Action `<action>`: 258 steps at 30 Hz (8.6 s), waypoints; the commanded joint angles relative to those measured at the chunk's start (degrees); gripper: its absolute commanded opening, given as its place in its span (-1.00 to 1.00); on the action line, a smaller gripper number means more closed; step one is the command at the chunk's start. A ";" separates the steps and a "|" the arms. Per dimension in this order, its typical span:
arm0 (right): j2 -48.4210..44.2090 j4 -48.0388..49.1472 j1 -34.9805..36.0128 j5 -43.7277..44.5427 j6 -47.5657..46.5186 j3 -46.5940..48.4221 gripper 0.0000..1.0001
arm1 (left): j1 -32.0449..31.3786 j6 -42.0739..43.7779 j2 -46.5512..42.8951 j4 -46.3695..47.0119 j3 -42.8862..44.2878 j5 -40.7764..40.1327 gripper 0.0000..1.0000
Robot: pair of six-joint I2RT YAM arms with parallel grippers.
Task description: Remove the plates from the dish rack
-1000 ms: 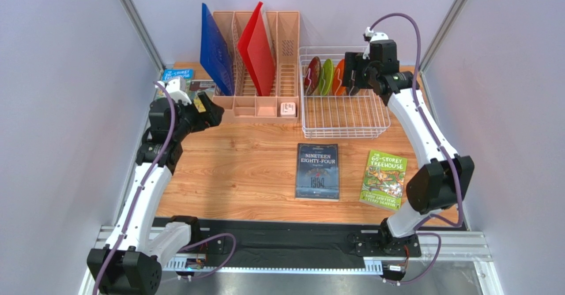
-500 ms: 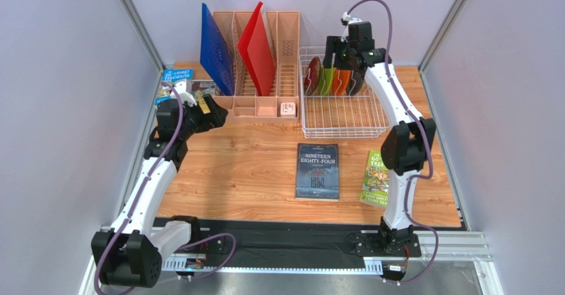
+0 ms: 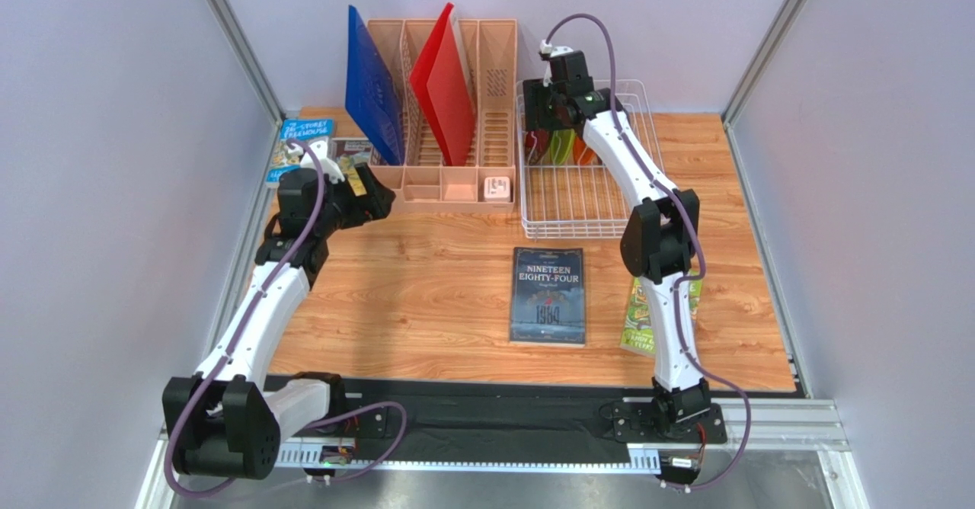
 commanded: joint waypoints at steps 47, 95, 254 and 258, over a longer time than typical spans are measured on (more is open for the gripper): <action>1.06 28.09 10.42 45.26 -16.43 -5.92 -1.00 | 0.37 1.24 -0.84 0.04 0.35 -6.52 0.99; -66.28 40.48 11.56 -23.12 28.83 -78.61 -0.99 | -9.02 -25.73 -4.19 36.15 -19.52 24.69 0.84; -64.69 39.16 6.11 -23.56 27.51 -83.45 -1.00 | -20.54 -23.18 6.88 40.53 -16.01 12.81 0.91; -65.66 39.35 6.11 -23.82 27.95 -83.80 -1.00 | -22.30 -26.69 13.99 47.83 -14.33 13.87 0.82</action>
